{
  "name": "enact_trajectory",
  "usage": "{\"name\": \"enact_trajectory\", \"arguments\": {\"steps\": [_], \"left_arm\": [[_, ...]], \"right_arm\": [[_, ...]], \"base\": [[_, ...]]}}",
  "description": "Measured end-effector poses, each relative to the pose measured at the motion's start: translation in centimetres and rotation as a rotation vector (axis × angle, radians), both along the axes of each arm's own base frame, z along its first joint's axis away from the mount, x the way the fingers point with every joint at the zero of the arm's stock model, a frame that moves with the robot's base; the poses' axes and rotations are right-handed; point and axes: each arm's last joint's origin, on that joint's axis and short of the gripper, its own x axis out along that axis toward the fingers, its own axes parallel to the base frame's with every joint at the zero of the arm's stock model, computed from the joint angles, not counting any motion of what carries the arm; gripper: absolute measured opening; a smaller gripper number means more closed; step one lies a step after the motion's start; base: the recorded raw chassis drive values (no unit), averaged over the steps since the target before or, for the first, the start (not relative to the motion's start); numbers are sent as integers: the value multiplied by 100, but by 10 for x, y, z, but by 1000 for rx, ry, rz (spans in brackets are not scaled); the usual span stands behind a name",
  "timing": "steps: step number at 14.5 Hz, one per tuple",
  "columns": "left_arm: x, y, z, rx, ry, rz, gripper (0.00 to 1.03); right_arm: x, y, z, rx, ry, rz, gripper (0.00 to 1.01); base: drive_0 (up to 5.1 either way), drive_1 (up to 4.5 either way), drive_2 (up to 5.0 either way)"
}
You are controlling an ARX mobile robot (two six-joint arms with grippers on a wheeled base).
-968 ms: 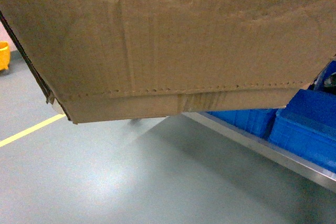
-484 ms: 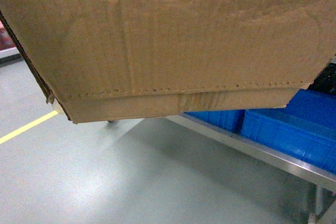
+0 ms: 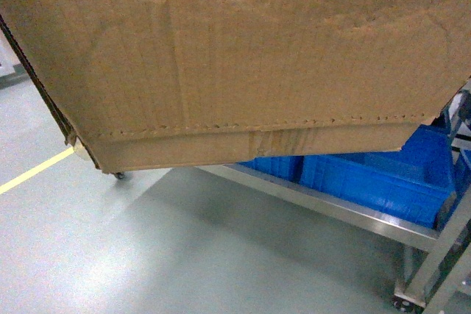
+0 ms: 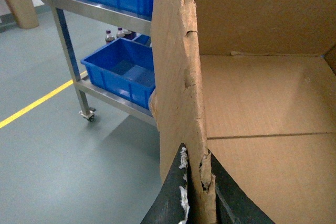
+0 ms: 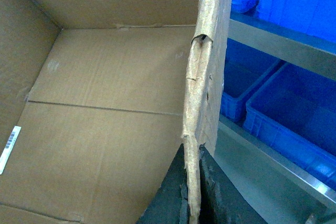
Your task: Sort boxes to right shelf from conveyor
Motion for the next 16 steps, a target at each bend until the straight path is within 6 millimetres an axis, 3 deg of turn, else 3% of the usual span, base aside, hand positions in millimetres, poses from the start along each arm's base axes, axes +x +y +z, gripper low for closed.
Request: {"name": "enact_trajectory", "arguments": {"steps": [16], "left_arm": [[0, 0, 0, 0, 0, 0, 3]], "right_arm": [[0, 0, 0, 0, 0, 0, 2]], "base": [[-132, -132, -132]]}}
